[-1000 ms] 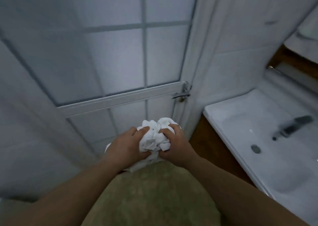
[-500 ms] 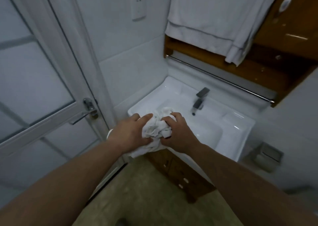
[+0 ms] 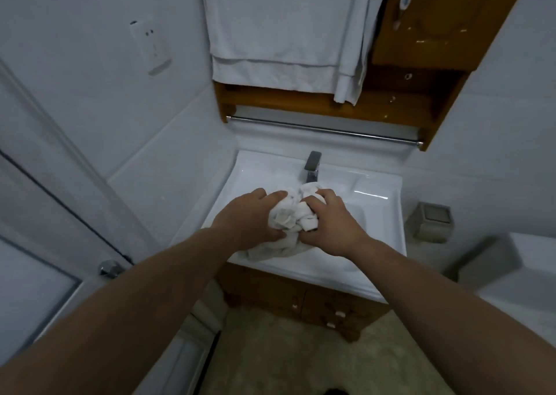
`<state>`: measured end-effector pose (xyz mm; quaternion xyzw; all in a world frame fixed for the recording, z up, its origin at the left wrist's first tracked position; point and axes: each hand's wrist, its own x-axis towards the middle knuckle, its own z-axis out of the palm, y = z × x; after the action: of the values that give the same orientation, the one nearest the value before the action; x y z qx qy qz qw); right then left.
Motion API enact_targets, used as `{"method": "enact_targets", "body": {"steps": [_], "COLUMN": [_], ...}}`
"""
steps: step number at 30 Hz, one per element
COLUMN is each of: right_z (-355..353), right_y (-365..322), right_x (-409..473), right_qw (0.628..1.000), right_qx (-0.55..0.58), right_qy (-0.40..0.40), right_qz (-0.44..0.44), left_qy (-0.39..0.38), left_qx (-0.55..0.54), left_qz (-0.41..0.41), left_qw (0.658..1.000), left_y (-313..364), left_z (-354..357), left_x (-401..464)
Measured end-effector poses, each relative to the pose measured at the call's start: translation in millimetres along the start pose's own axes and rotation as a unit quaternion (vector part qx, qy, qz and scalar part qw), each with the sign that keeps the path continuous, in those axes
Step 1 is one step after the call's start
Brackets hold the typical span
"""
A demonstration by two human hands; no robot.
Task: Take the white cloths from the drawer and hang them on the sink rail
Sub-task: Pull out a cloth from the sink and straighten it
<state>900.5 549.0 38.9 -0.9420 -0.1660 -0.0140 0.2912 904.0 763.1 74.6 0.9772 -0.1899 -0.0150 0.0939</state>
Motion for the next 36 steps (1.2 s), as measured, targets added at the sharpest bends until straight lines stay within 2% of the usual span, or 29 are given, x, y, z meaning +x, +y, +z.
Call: {"method": "enact_targets", "body": {"steps": [9, 13, 16, 22, 30, 33, 36], "right_z": [-17, -10, -1, 10, 23, 30, 32], "right_y": [40, 63, 83, 109, 122, 119, 117], "right_x": [37, 67, 86, 120, 146, 146, 153], "right_qw": [0.997, 0.996, 0.995, 0.993, 0.988, 0.982, 0.975], "right_qx": [-0.024, -0.011, -0.011, 0.009, 0.015, 0.0, -0.018], "right_qy": [-0.009, -0.006, -0.033, -0.05, -0.025, -0.025, -0.027], "right_qz": [0.073, 0.088, 0.097, 0.108, 0.15, 0.188, 0.221], "left_qy": [-0.011, -0.039, -0.066, -0.082, -0.093, -0.122, -0.114], "left_qx": [-0.006, -0.016, -0.003, -0.005, 0.011, 0.03, 0.048], "left_qz": [0.056, 0.03, 0.021, -0.002, 0.038, 0.091, 0.137], "left_qw": [0.998, 0.999, 0.998, 0.997, 0.995, 0.988, 0.983], "left_y": [1, -7, -11, -20, -45, -55, -65], "left_z": [14, 25, 35, 53, 70, 73, 79], "left_x": [79, 116, 143, 177, 219, 233, 247]}}
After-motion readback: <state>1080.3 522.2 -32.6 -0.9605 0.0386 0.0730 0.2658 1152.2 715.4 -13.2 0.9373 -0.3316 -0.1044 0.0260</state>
